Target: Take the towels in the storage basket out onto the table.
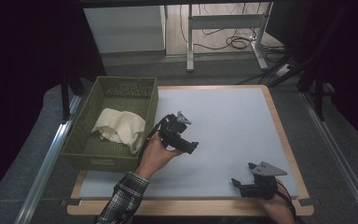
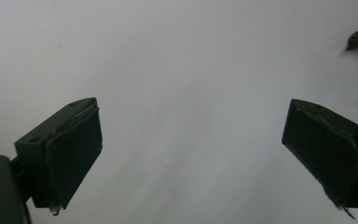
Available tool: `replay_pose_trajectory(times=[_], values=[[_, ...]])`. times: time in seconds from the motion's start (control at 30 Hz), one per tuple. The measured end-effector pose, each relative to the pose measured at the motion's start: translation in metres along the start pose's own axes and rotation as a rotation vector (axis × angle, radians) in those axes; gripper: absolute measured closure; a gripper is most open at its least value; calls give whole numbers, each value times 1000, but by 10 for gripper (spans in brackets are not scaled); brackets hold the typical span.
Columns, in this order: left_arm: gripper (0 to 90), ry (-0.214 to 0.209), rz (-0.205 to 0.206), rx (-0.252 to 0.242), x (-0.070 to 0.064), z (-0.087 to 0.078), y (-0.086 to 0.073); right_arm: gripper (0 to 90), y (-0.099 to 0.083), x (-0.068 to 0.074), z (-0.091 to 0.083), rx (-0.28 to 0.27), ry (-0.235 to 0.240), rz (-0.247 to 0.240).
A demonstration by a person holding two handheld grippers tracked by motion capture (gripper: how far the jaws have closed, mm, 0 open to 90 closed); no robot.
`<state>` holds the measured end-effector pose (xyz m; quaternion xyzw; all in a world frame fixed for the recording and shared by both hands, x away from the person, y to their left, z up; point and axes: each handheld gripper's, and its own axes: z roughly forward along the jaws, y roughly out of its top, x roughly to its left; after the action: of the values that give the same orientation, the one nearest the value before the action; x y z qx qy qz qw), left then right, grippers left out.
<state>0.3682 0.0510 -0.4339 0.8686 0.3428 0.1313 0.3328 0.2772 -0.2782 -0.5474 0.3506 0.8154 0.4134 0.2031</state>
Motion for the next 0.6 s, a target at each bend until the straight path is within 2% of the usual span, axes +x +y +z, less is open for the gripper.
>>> replay_pose_trajectory(times=[0.3,0.43,0.5,0.6], values=[[47,29,-18,31,23,-13,6,82,0,0,0,0,0,1],[46,39,-44,43,38,-21,7,82,0,0,0,0,0,1],[53,55,-44,43,44,-25,6,82,0,0,0,0,0,1],[49,56,-56,49,54,-30,4,82,0,0,0,0,0,1]])
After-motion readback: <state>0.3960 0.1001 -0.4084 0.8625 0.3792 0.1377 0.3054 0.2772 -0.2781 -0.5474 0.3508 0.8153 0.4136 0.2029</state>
